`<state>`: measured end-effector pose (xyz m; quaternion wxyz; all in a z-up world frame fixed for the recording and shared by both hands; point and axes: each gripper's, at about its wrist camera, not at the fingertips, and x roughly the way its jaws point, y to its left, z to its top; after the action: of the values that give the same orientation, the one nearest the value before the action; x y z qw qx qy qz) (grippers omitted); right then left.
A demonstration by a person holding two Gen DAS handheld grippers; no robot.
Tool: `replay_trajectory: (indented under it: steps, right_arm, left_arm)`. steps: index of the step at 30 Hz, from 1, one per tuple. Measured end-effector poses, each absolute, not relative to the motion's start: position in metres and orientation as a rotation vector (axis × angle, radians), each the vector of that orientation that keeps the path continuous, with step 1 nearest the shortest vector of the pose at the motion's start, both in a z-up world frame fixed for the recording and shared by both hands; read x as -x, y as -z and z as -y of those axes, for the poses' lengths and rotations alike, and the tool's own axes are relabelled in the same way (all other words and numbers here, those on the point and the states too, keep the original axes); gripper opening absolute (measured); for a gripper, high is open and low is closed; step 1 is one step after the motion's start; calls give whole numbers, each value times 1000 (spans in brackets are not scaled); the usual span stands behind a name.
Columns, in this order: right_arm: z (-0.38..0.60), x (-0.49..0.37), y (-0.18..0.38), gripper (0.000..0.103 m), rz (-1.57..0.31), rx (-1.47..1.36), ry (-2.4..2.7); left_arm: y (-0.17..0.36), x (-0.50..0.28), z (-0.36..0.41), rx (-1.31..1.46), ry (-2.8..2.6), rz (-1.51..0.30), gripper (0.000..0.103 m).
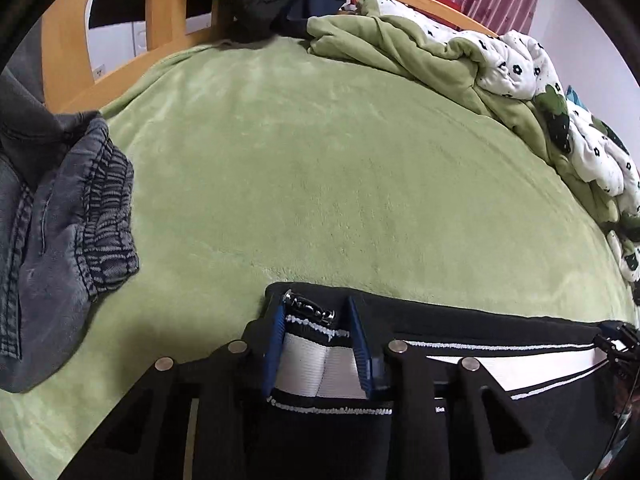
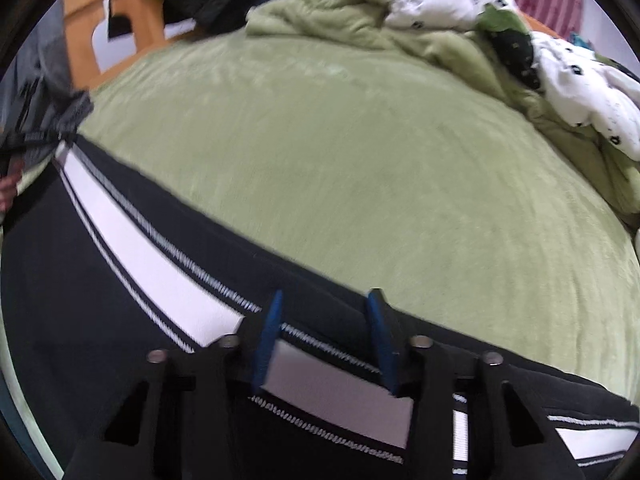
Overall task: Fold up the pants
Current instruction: 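Grasp the white-striped edge with the left tool while the right tool grasps it too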
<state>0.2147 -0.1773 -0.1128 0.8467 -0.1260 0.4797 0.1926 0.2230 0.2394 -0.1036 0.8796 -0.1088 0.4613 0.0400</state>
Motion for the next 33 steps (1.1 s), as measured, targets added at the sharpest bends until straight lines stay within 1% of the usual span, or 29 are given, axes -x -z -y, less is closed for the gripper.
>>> replay_trajectory:
  steps: [2,3,4,6,8,12,16,20,23,24,25,26,27,28,29,31,33]
  right_arm:
    - [170,-211,116,26,-1001,322,-405]
    - [167,-210,117,14,-999,344,-407]
    - [164,-209,117,9,-997,356,-415]
    - [160,-206,114,5,-970,382,-413]
    - [160,-201,111,4,-941,401,-413]
    - [165,-202,102,4,-903,353,-407]
    - [168,-212,104,3,-906,311,-407]
    - [164,-219,121,4,-916,316,-385]
    - [162,-222,126,7,-919,312,-352]
    - [163,-224,124,14,-925,290,-332]
    - [166,-227,122,28,-939,251,-317]
    - [169,-228,119,37,-948,227,-292]
    - [175,-229,114,46,-953,204,-261]
    - [182,-227,108,46,-944,191,-253]
    - [192,-222,99,46,-920,173,-255]
    - [217,-208,83,48,-864,141,-215]
    - [247,-195,75,48,-849,80,-171]
  left_arm:
    - [103,-221,-236,191,-81,-953,24]
    - [101,-220,-235,177,-81,-946,23]
    - [100,-218,-234,171,-81,-938,22]
    - [95,-215,-233,165,-76,-919,21]
    - [89,-213,-233,168,-70,-901,21]
    - [81,-214,-240,199,-59,-867,21]
    - [96,-223,-245,240,-83,-912,21]
    - [112,-229,-244,246,-119,-933,21]
    - [112,-229,-238,221,-161,-939,27]
    - [112,-230,-236,214,-171,-946,29]
    - [112,-230,-234,210,-176,-953,30]
    - [111,-228,-233,206,-184,-959,35]
    - [108,-225,-232,200,-201,-971,45]
    - [107,-222,-231,198,-211,-974,49]
    - [103,-217,-231,204,-218,-968,50]
    - [94,-203,-230,221,-205,-937,50]
    - [89,-192,-230,240,-201,-919,51]
